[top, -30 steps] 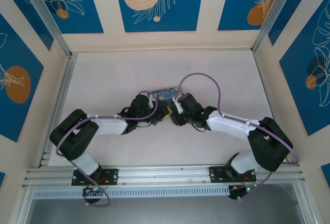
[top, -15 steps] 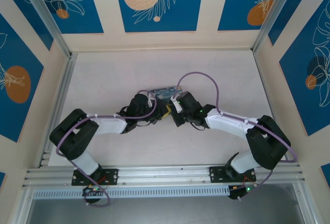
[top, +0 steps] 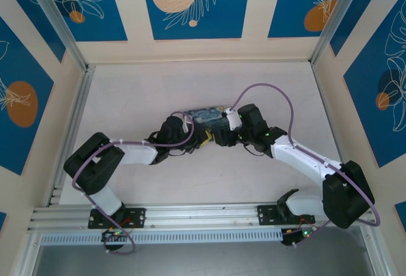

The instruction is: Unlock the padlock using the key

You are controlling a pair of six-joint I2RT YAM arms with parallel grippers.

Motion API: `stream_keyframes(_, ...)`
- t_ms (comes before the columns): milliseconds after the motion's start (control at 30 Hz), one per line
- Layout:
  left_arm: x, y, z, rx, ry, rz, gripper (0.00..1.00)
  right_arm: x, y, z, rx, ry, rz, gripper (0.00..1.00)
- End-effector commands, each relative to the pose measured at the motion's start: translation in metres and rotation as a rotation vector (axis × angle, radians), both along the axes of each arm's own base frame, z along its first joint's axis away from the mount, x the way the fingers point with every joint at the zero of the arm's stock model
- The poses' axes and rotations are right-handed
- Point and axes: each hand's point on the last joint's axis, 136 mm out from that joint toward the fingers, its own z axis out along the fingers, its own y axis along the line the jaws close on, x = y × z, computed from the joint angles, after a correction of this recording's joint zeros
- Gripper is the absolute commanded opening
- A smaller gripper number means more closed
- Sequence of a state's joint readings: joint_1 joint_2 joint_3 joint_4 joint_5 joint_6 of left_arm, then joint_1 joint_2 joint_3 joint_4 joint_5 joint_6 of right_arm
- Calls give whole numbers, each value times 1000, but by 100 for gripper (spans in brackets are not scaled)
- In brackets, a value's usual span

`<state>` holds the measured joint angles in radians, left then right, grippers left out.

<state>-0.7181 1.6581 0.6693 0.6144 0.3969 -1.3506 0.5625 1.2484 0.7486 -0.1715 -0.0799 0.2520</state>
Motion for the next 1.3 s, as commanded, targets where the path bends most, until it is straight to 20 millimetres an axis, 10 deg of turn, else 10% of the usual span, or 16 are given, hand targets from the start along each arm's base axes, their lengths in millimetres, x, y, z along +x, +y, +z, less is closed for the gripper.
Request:
stream_keyframes(0, -4, -3, 12, 2, 0, -53, 0, -1, -11, -6, -15, -15, -45, 42)
stream_keyframes(1267, 0, -4, 34, 22, 34, -127, 0, -13, 9, -42, -208, -148, 50, 42)
